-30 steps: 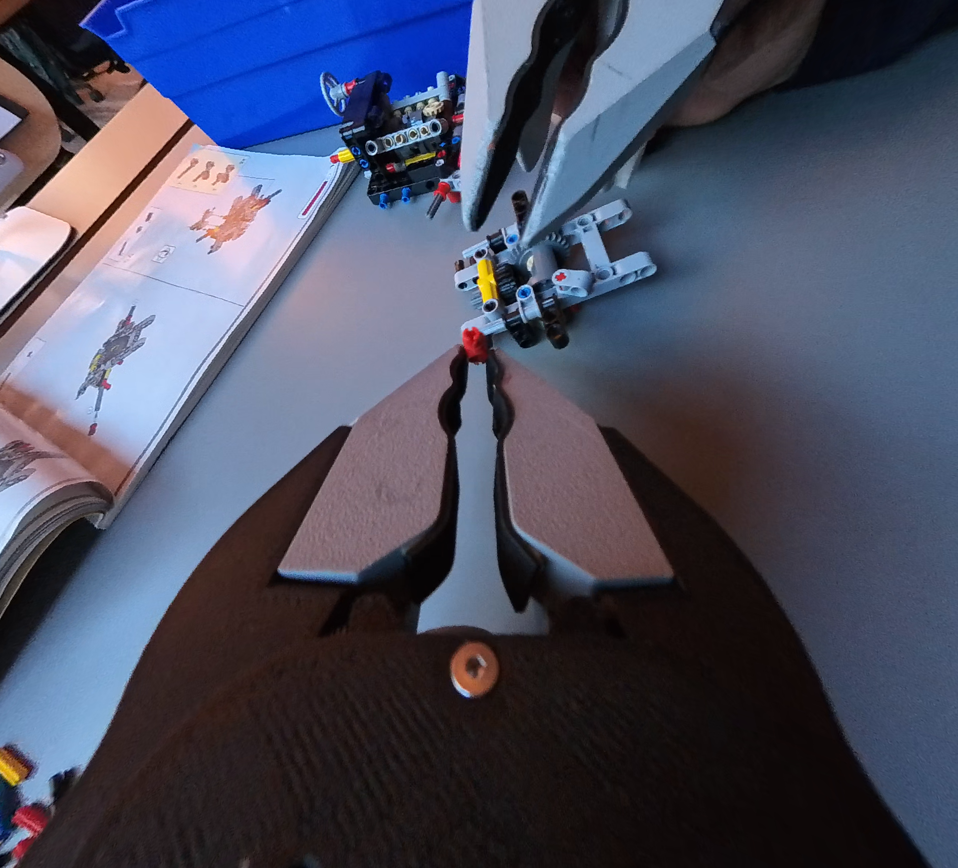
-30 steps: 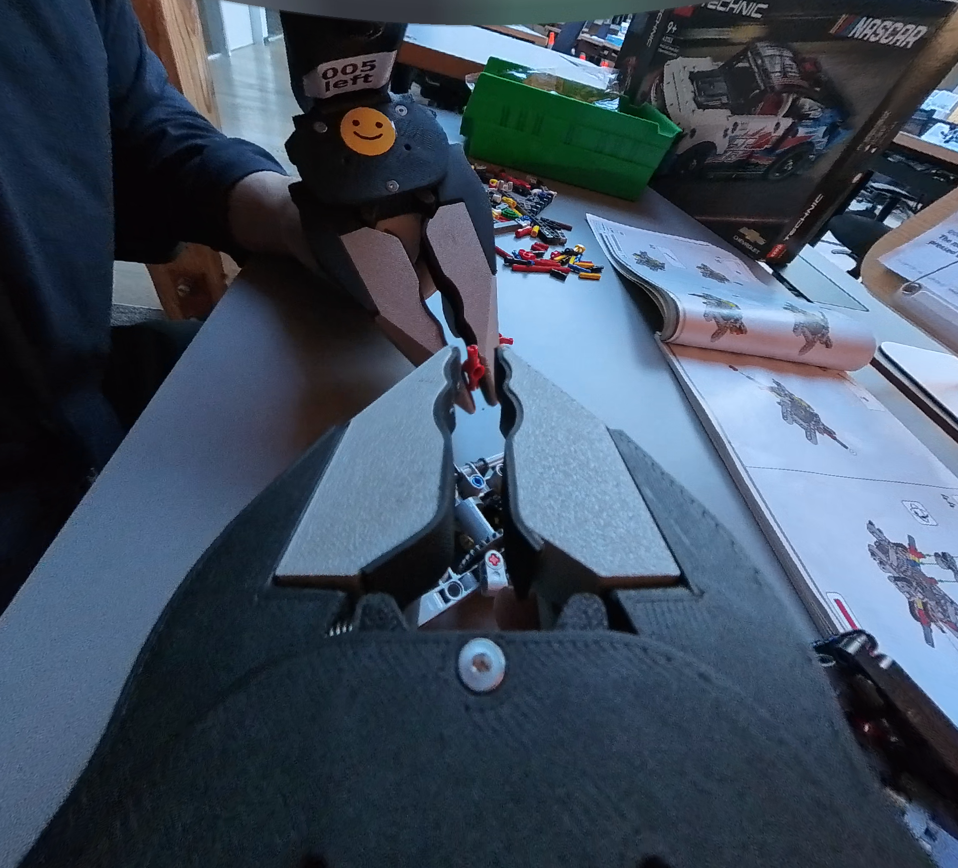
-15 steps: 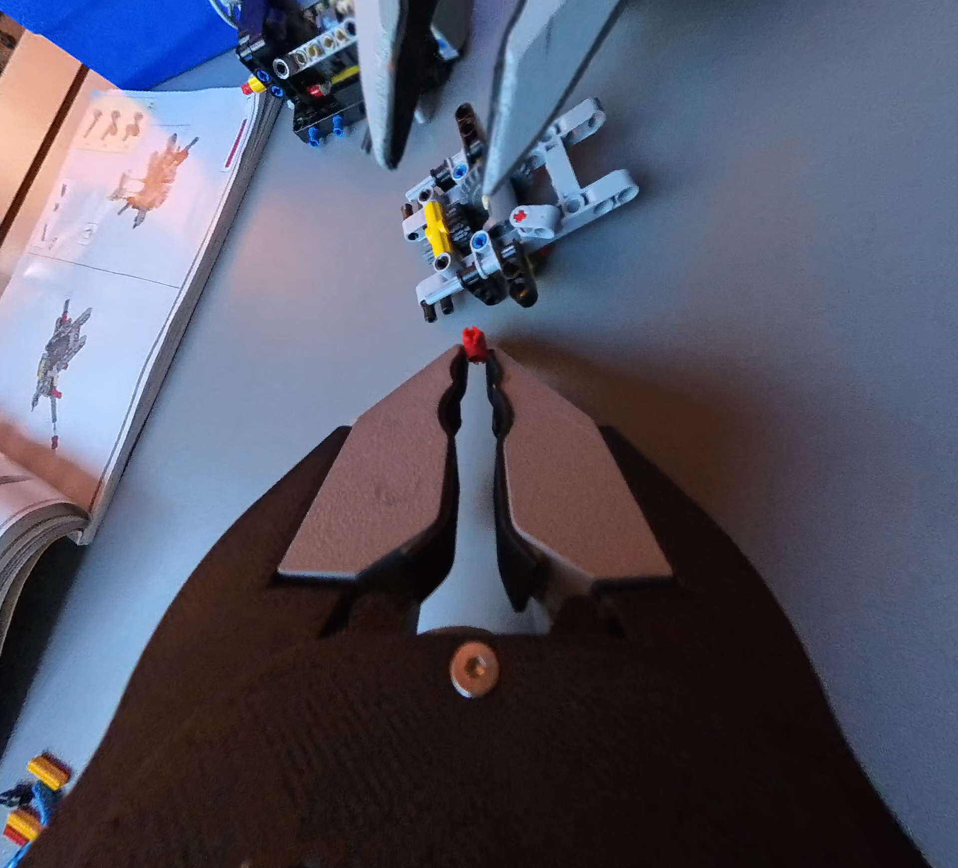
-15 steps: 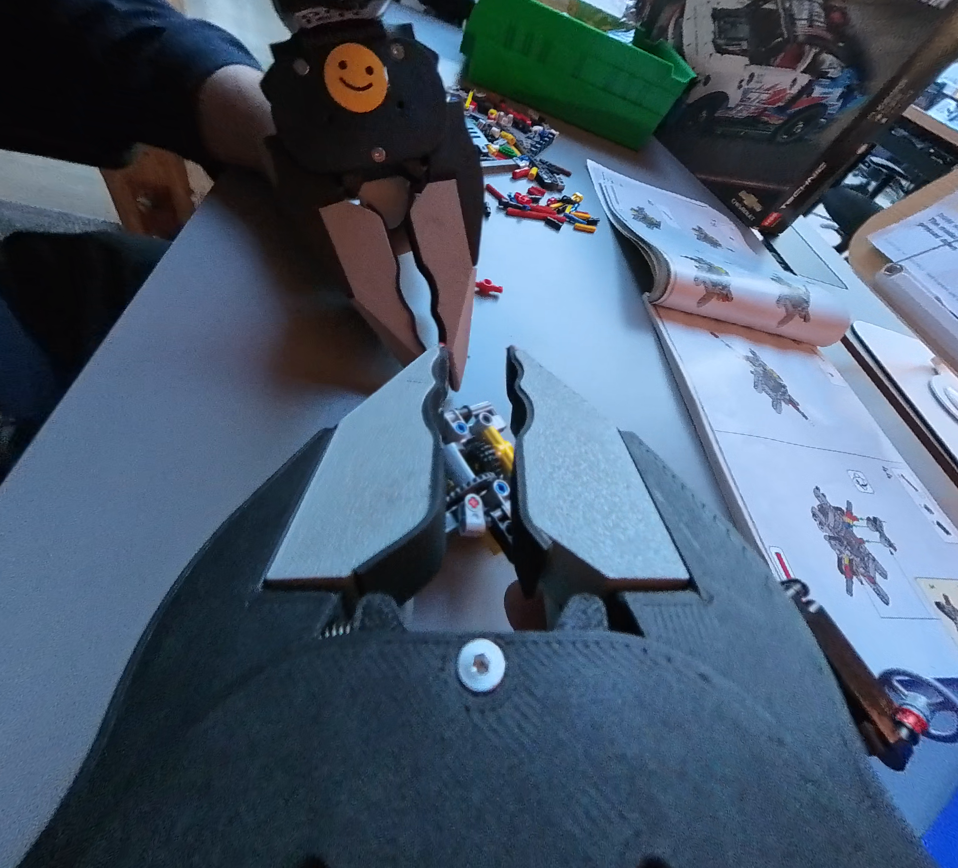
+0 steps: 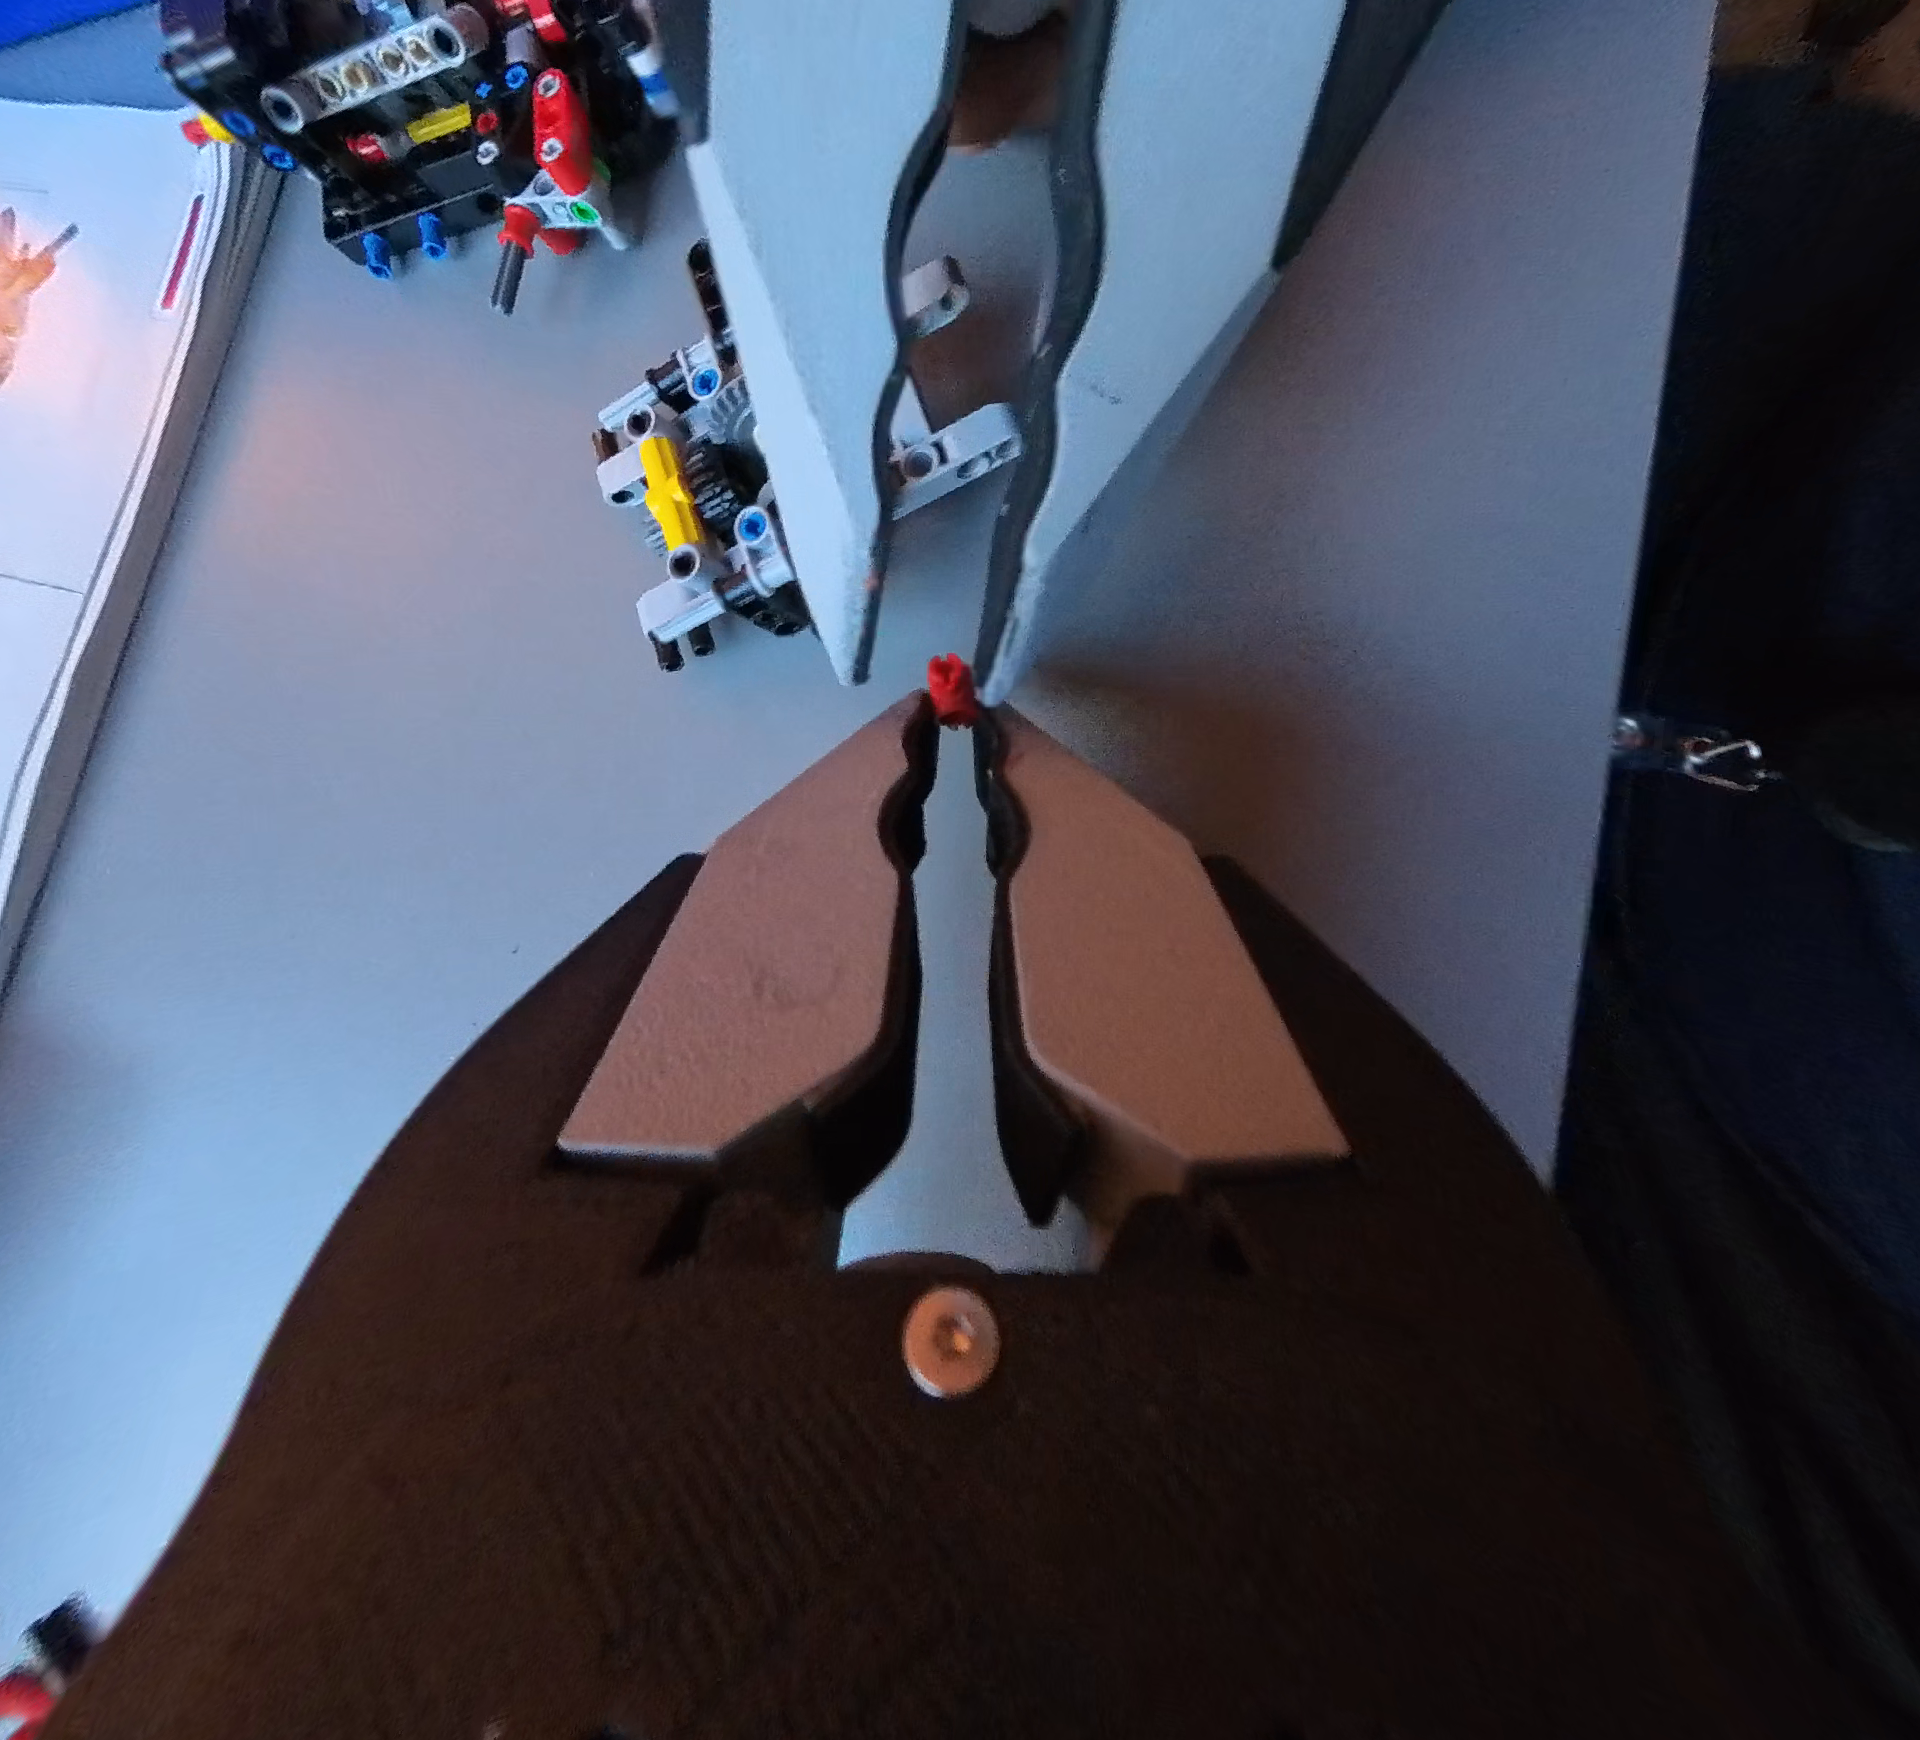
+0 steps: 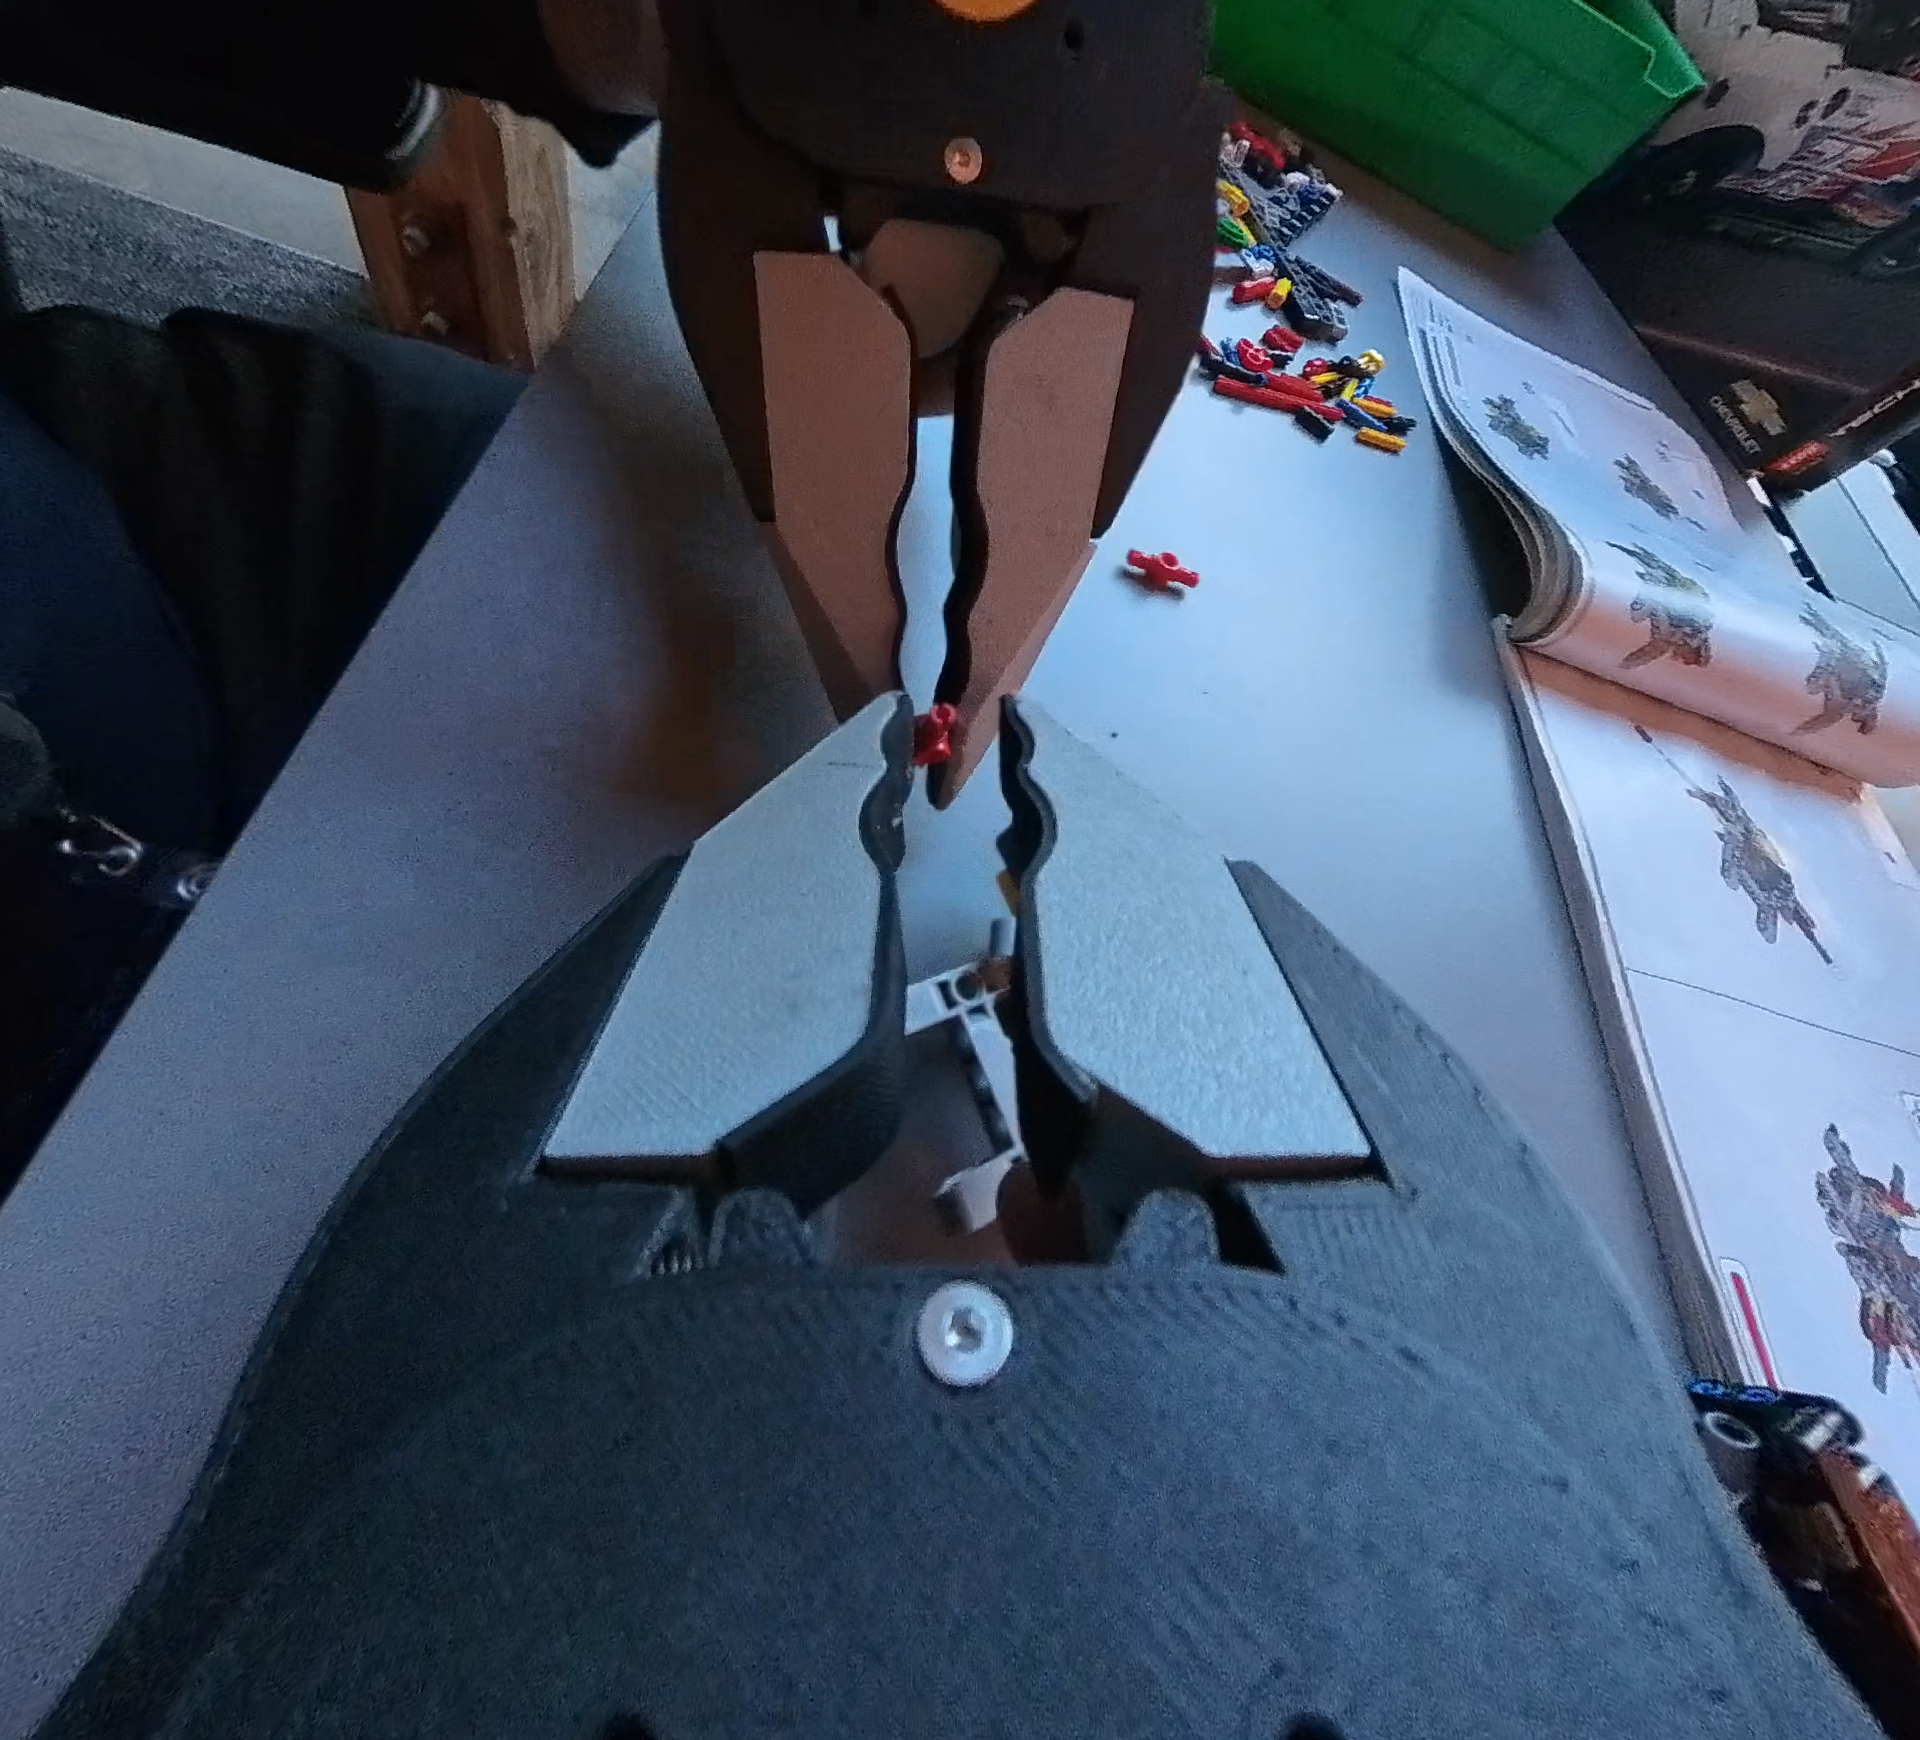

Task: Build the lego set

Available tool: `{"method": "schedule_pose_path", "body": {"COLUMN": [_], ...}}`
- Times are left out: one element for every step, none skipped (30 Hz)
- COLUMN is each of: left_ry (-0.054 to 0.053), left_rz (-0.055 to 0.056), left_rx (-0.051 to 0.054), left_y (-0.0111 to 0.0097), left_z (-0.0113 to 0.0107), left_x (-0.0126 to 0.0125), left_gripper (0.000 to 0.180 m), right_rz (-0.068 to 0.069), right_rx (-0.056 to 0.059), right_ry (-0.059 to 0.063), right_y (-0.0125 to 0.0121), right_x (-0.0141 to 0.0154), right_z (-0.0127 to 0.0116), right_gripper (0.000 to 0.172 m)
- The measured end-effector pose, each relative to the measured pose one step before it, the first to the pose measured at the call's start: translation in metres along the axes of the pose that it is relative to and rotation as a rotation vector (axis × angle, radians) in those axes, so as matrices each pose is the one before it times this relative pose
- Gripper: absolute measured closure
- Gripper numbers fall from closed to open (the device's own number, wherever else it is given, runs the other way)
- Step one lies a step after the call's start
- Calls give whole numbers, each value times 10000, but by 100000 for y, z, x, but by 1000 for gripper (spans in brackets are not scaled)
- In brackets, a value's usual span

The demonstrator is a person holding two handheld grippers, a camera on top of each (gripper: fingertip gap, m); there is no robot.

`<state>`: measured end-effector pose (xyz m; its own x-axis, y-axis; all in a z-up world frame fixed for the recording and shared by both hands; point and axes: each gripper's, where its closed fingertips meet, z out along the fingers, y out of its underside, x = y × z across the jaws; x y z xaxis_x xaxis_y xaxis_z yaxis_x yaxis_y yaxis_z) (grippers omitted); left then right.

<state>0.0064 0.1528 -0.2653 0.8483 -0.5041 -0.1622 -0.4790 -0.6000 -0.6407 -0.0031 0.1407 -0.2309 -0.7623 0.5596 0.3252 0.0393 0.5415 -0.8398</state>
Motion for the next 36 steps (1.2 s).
{"method": "schedule_pose_path", "body": {"left_ry": [-131, -152, -146, -103, -74, -59, -8, 19, 37, 2, -27, -21, 25, 19, 7, -3, -6, 23, 15, -30, -43, -29, 26, 40, 15, 47, 105, 87, 68, 81, 84, 42, -19, -56, -71, -102], "left_rz": [119, 92, 92, 88, 61, 32, -12, -67, -83, -82, -69, -65, -75, -103, -116, -119, -101, -44, 3, 12, -10, -44, -105, -139, -113, -139, -170, -162, -144, -112, -55, -17, 14, 43, 55, 39], "left_rx": [-181, -175, -123, -78, -48, -41, 28, 73, 85, 101, 118, 140, 142, 159, 198, 222, 222, 217, 224, 200, 161, 134, 35, 27, 111, 108, 61, 27, -5, -38, -49, -48, -12, 57, 139, 208], "left_y": [-39, 23, -13, -19, -34, -4, -41, -76, -40, -26, -23, -39, -30, -33, -58, -75, -75, -64, -76, -50, -15, 24, 43, -26, -132, -122, -48, -20, 17, 46, 70, 59, 6, -66, -179, -249], "left_z": [-23, 44, 45, 34, 15, -12, -31, -30, -18, -14, -17, -13, 10, 14, 20, 18, 5, -5, 1, -12, 31, 47, 32, -12, -64, -79, -58, -34, 9, 45, 60, 52, 24, -29, -110, -189], "left_x": [130, 98, 79, 103, 79, 33, 40, 20, -6, -92, -133, -143, -102, -149, -206, -250, -265, -192, -158, -186, -206, -195, -145, -147, -176, -126, -58, -75, -81, -31, 37, -6, -62, -103, -142, -201], "left_gripper": [176, 176, 176, 176, 176, 176, 176, 176, 176, 176, 177, 177, 177, 177, 177, 177, 177, 177, 177, 177, 177, 177, 177, 177, 177, 176, 173, 168, 165, 162, 161, 161, 161, 161, 161, 161], "right_rz": [-23, -18, -7, -11, -36, -65, -76, -46, -6, 14, 10, 6, 17, 28, 13, -5, 21, 69, 104, 120, 122, 106, 81, 73, 88, 112, 127, 122, 102, 83, 66, 50, 34, 22, 24, 31], "right_rx": [-24, 5, -4, -18, -28, -19, -12, 9, 10, -1, -7, -6, -7, -23, -33, -22, -15, -4, 17, 26, 9, -10, -1, 24, 65, 108, 117, 121, 115, 94, 87, 90, 82, 67, 63, 61], "right_ry": [-5, -30, -104, -164, -135, -30, 23, 35, 23, 23, 40, 54, 42, 49, 97, 131, 136, 88, 27, 8, 17, 15, 7, -10, 7, 18, 15, 6, 5, 18, 29, 48, 56, 51, 40, 42], "right_y": [47, -8, 20, 41, 63, 46, 6, -21, -19, 16, 28, 36, 28, 30, 27, 26, 19, 35, 6, 3, 51, 95, 91, 45, -55, -121, -143, -151, -150, -110, -112, -127, -134, -108, -88, -65], "right_x": [-86, -119, -222, -317, -294, -163, -72, -17, 13, 47, 102, 129, 115, 134, 196, 249, 268, 229, 174, 156, 184, 178, 160, 133, 171, 212, 206, 176, 146, 143, 123, 140, 131, 123, 117, 124], "right_z": [-43, -61, -46, -23, -1, -9, -35, -48, -45, -31, -23, -12, -10, 6, 18, 17, 19, 19, 6, 7, 23, 29, 20, 2, -32, -62, -66, -83, -85, -76, -90, -81, -68, -68, -49, -43], "right_gripper": [160, 160, 162, 166, 168, 169, 169, 170, 170, 170, 170, 170, 170, 170, 170, 170, 170, 170, 170, 170, 170, 170, 170, 170, 171, 170, 170, 170, 170, 170, 170, 170, 171, 171, 171, 171]}}
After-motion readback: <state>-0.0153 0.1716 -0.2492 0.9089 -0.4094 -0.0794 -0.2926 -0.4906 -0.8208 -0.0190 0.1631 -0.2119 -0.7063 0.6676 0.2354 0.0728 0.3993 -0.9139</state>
